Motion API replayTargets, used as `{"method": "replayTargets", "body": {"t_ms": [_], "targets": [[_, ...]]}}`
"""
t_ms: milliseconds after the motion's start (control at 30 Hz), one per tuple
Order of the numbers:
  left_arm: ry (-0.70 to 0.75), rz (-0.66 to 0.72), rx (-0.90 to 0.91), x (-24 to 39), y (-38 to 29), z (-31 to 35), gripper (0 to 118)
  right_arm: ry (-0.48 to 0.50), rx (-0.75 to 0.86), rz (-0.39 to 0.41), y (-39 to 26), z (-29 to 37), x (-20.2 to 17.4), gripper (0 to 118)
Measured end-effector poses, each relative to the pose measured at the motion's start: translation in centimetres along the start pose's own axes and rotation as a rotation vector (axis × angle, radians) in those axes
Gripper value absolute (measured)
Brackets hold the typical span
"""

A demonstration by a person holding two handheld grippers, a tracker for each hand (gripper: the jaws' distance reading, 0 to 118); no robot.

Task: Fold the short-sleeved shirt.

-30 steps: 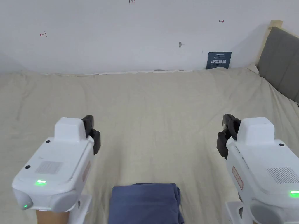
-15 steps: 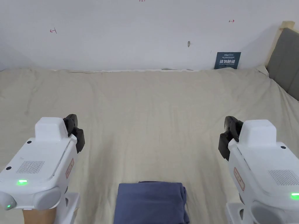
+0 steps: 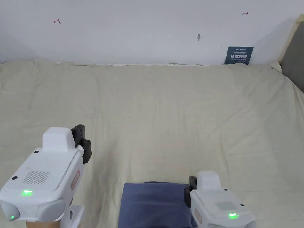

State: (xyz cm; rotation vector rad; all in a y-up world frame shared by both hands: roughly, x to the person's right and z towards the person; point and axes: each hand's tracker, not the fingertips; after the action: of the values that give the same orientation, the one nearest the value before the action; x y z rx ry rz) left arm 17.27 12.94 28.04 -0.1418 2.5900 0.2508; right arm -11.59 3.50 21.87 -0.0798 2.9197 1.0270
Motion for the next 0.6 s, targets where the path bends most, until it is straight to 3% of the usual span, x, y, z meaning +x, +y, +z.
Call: {"method": "replayTargets", "body": {"t_ms": [267, 333, 433, 467, 600], "targets": [[-0.042, 0.035, -0.152, -0.1, -3.0, -0.7, 1, 0.011, -0.254, 0.038, -5.2, -5.1, -0.9, 2], [-0.074, 0.065, -0.232, 0.0, -4.0, -1.0, 1, -0.002, -0.209, 0.002, -5.4, -5.0, -0.4, 2], [-0.127, 0.121, -0.380, 0.1, -5.8, -1.6, 10, -0.007, -0.252, -0.034, -4.6, -5.0, -0.3, 1], [-0.142, 0.137, -0.420, 0.1, -6.4, -2.0, 19, -0.010, -0.260, -0.037, -4.5, -5.2, -0.3, 1], [-0.244, 0.184, -0.773, 0.2, -9.7, -4.4, 108, 0.003, -0.266, -0.065, -4.4, -5.1, 0.2, 1]]}}
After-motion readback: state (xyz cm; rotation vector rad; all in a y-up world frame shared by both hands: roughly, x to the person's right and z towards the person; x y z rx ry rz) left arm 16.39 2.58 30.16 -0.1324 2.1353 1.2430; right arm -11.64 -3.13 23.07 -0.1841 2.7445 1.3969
